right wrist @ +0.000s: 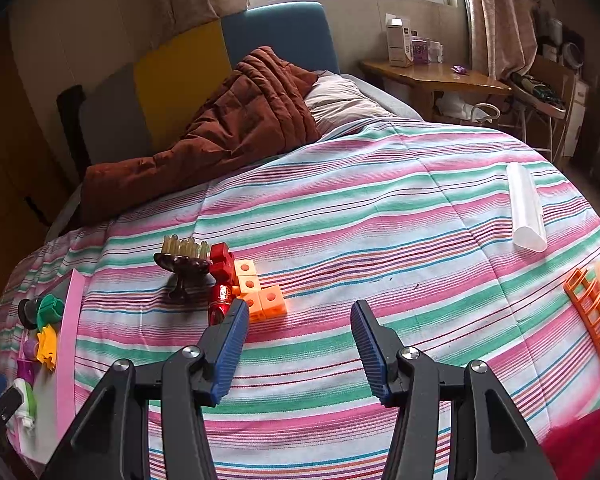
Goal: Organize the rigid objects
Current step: 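Move both tools back toward the brown brush and red flashlight, then grasp the dark brown bristle brush with the left tool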
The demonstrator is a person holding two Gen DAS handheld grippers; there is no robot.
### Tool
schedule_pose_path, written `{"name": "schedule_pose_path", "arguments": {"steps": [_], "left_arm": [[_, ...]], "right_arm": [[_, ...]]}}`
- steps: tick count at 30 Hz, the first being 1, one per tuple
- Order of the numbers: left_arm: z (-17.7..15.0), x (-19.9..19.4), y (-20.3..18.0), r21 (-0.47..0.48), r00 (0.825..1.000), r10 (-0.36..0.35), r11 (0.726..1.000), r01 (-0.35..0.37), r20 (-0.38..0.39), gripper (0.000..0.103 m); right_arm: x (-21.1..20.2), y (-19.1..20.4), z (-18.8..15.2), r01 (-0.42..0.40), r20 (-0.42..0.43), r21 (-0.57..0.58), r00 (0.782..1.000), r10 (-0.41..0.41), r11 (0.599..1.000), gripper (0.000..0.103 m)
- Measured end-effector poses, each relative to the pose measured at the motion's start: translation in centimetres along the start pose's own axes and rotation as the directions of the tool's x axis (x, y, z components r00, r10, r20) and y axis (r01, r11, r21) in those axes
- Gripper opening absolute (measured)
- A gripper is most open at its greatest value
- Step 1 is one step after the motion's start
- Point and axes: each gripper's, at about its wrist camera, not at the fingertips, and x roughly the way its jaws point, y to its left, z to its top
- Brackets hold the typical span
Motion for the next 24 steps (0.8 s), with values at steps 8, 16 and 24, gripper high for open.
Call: {"name": "schedule_pose_path", "arguments": {"steps": [8,16,24], "left_arm": [[0.5,1.6,-1.9,0.01,0.999,-0.045,0.999,0.045,-0.027,0.055],[1.4,3.9,-4.0,-0.018,0.987,-0.142,0.99,0.141,-0.076,0.055],[2.3,6.9,-6.5,-0.012,0.972,-0.194,0.981,0.194,-0.135,0.055]], "right_arm": [[1.0,-0.1,-0.2,0.014,-0.046,0.004,0.999,-0.013,1.0,0.055],[1.5,-1.1,-0.2,0.023,-0.071,0.052,0.997,-0.019,0.998,0.055],[1.7,-1.9,0.0,0.03,-0.094,0.083,0.995,-0.022,0.996,0.055]]}}
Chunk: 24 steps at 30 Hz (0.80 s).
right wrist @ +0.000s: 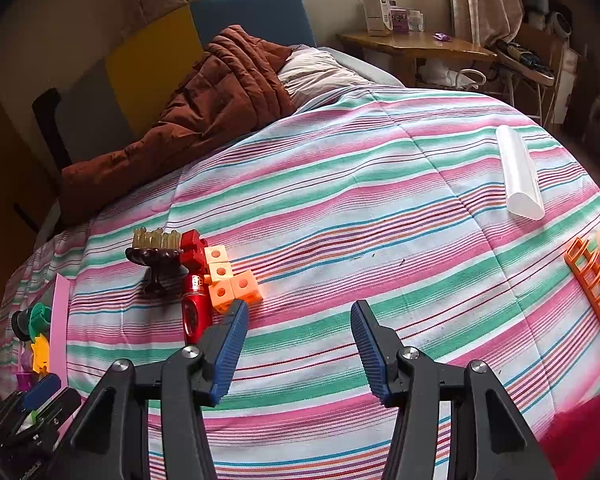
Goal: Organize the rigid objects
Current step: 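Grasp the dark brown bristle brush with the left tool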
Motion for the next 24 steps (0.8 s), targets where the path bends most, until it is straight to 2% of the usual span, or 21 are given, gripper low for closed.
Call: {"name": "schedule_pose_path", "arguments": {"steps": [8,11,24], "left_arm": [[3.0,3.5,-1.3,0.02,0.998,-0.061,0.998,0.062,-0.024,0.054],[3.9,5.2,-1.6,0.005,0.994,-0.097,0.995,0.097,-0.05,0.049],[7.4,9.2,-4.3,0.121,0.995,-0.09,0.988,0.095,-0.047,0.049]], "right_arm": [[0.5,-0.1,0.0,-0.019,-0.029,0.016,0.999,0.019,1.0,0.055],[0.4,-0.1,0.0,-0.021,-0.029,0.017,0.999,0.022,1.0,0.055],[0.3,-0.6,0.6,-0.044,-0.026,0.05,0.999,0.045,0.998,0.055]]}}
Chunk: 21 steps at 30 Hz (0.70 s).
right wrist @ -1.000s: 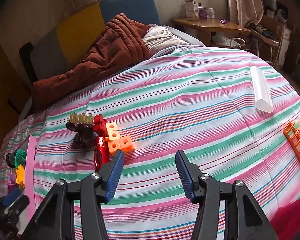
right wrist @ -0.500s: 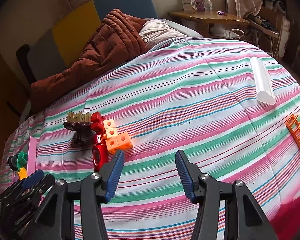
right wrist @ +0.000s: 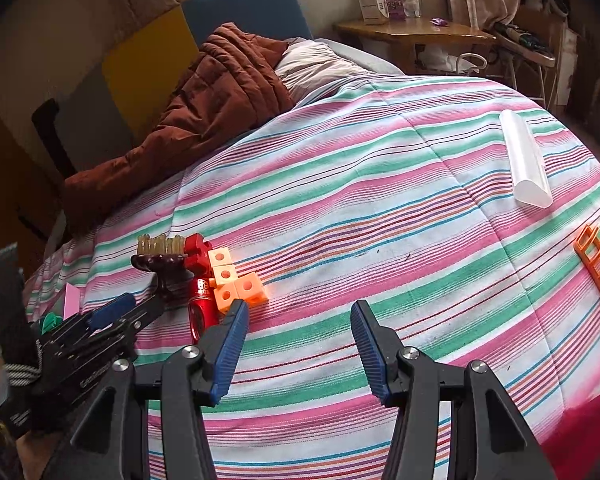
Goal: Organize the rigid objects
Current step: 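Grasp the dark brown bristle brush with the left tool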
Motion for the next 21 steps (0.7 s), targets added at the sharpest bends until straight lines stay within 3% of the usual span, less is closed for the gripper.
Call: {"name": "schedule_pose_path", "arguments": {"steps": [4,8,12,21], "left_arm": [[0.9,1.6,0.1,0.007,1.0,-0.003,1.0,0.003,-0.009,0.046],[0.9,3.1,0.8,-0.016,1.0,-0.001,1.0,0.001,-0.026,0.024],[0.2,2.2,0.9,-0.012,1.0,0.008,1.0,-0.008,-0.013,0.024],[-5.8,-2.0,1.0,-0.022,0.997,0.078,0.997,-0.077,0.023,0.024]], "right_arm": [[0.2,-0.1,0.1,-0.001,-0.005,0.004,1.0,0.001,1.0,0.055],[0.4,0.0,0.0,0.005,-0.006,-0.004,1.0,-0.005,1.0,0.055],[0.6,0.0,0.0,0.009,-0.009,-0.015,1.0,-0.01,1.0,0.055],[1.3,0.6,-0.5,0.025,-0.034,-0.057,0.999,-0.027,0.998,0.055]]}}
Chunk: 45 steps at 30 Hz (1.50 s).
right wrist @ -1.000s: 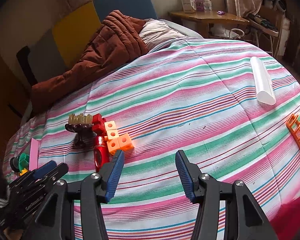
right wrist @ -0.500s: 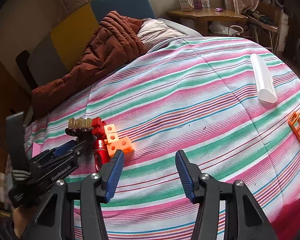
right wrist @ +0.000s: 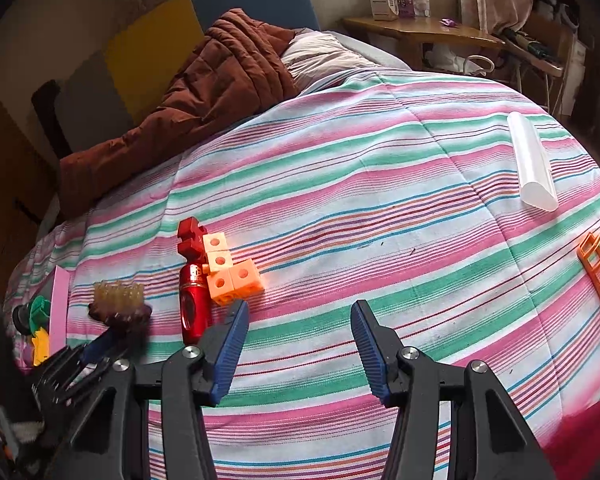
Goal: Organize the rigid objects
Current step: 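Grasp the dark brown bristle brush with the left tool, then grasp the stacked orange cubes with the right tool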
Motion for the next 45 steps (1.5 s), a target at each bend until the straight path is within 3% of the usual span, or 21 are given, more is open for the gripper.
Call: {"name": "schedule_pose_path", "arguments": {"steps": [9,27,35,45], "left_arm": [[-4.4,-2.6,-0.7,0.031,0.997,0.058,0.998,-0.059,0.048,0.024],[-4.9,-2.3,-0.5,0.019,0.994,0.057,0.998,-0.059,0.09,0.024],[-5.1,-2.1,-0.9,0.032,0.991,0.072,0.997,-0.076,0.109,0.024],[-5.1,-2.2,-0.3,0.013,0.993,0.042,0.999,-0.044,0.112,0.024]], "right_arm": [[1.1,0.6,-0.7,0.03,-0.029,-0.049,0.999,-0.031,0.998,0.053],[1.5,-0.6,-0.6,0.037,-0.035,0.004,0.999,-0.037,0.999,0.053],[1.1,-1.2,-0.1,0.017,-0.007,0.035,1.0,-0.017,0.999,0.043],[2.5,-0.6,-0.9,-0.031,-0.066,0.02,0.997,0.032,0.999,0.042]]}}
